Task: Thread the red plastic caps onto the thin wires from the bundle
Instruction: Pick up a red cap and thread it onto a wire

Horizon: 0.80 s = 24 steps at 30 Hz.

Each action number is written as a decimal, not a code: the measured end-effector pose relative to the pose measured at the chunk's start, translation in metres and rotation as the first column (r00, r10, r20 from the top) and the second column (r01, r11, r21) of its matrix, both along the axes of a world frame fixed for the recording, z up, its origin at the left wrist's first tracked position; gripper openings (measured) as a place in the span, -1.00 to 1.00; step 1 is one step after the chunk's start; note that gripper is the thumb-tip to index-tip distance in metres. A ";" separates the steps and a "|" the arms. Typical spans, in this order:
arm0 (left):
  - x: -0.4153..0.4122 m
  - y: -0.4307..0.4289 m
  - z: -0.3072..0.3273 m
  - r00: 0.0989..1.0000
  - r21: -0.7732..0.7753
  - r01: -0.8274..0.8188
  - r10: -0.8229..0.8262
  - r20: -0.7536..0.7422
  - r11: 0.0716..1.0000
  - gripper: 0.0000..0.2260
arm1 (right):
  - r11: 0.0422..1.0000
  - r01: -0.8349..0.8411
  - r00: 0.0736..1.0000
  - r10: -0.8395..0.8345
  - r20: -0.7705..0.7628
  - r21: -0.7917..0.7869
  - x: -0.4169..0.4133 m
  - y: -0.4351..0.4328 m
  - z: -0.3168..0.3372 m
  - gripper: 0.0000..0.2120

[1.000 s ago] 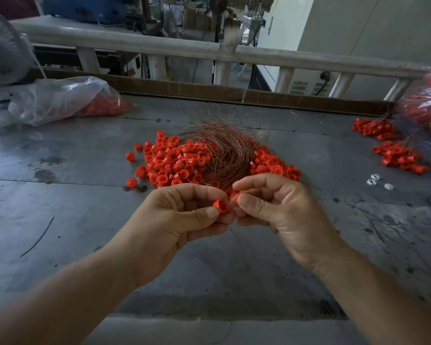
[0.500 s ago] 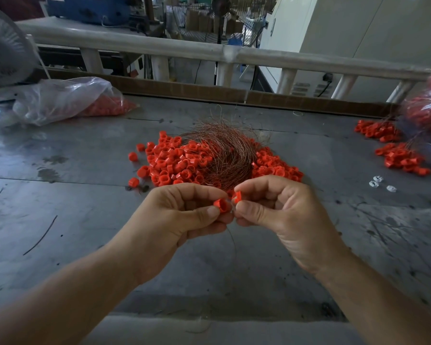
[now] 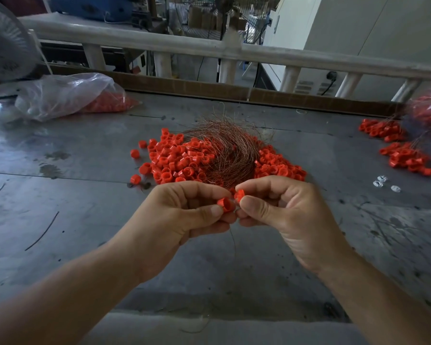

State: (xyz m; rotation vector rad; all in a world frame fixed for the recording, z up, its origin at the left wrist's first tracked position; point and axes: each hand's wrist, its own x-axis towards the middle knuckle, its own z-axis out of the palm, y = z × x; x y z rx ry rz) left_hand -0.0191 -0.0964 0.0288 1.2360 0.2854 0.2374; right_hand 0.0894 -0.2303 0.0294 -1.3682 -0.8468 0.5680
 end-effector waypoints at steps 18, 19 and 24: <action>-0.001 -0.001 -0.002 1.000 0.099 0.005 -0.008 0.030 0.995 -0.77 | 0.993 0.117 0.917 -0.104 0.384 -0.011 -0.008 0.003 -0.007 -0.80; -0.001 -0.001 -0.002 0.999 0.101 0.003 -0.006 0.031 0.995 -0.77 | 0.993 0.114 0.924 -0.101 0.370 -0.014 -0.008 0.003 -0.007 -0.80; -0.001 -0.003 -0.003 0.999 0.150 -0.008 0.002 0.040 0.989 -0.77 | 0.993 0.119 0.919 -0.101 0.381 -0.026 -0.009 0.004 -0.007 -0.81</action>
